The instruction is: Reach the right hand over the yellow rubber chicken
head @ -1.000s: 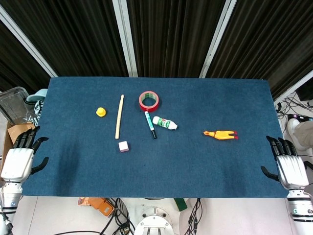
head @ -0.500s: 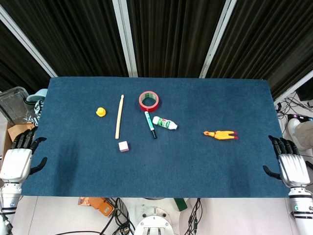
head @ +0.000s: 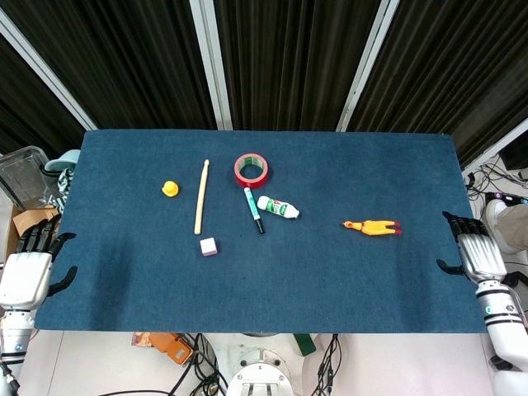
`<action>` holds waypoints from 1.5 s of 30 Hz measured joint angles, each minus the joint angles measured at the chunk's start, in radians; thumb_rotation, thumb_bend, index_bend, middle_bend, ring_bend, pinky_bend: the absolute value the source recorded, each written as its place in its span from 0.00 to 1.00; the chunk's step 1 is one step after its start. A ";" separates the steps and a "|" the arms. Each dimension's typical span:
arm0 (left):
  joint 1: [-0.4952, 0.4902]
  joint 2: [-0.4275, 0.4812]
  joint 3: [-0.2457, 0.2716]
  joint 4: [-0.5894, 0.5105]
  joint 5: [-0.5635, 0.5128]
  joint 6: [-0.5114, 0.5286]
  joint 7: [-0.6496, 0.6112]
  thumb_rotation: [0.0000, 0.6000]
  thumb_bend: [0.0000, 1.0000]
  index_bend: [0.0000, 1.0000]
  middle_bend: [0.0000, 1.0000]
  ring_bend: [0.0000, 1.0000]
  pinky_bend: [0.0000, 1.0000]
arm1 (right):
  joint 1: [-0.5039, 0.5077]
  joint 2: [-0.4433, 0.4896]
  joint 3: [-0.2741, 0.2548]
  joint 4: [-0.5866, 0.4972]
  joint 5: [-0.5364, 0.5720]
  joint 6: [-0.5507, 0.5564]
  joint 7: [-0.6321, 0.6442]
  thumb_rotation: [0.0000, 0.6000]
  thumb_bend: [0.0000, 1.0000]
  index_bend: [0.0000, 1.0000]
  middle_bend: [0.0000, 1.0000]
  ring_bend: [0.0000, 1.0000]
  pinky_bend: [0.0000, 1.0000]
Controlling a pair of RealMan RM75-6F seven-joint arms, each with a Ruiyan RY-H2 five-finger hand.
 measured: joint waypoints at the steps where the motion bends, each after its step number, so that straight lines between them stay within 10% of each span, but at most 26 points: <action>1: 0.000 0.001 -0.001 0.000 -0.001 0.000 -0.001 1.00 0.27 0.25 0.00 0.00 0.10 | 0.013 -0.012 0.005 0.023 0.009 -0.020 0.006 1.00 0.33 0.16 0.19 0.21 0.16; 10: 0.000 0.002 -0.006 0.003 -0.009 -0.002 -0.002 1.00 0.27 0.25 0.00 0.00 0.10 | 0.154 -0.151 0.037 0.233 0.042 -0.173 0.061 1.00 0.34 0.27 0.24 0.25 0.20; 45: -0.004 0.011 -0.007 -0.002 -0.022 -0.021 -0.007 1.00 0.27 0.25 0.00 0.00 0.10 | 0.314 -0.318 0.020 0.316 0.037 -0.283 0.033 1.00 0.42 0.51 0.43 0.47 0.34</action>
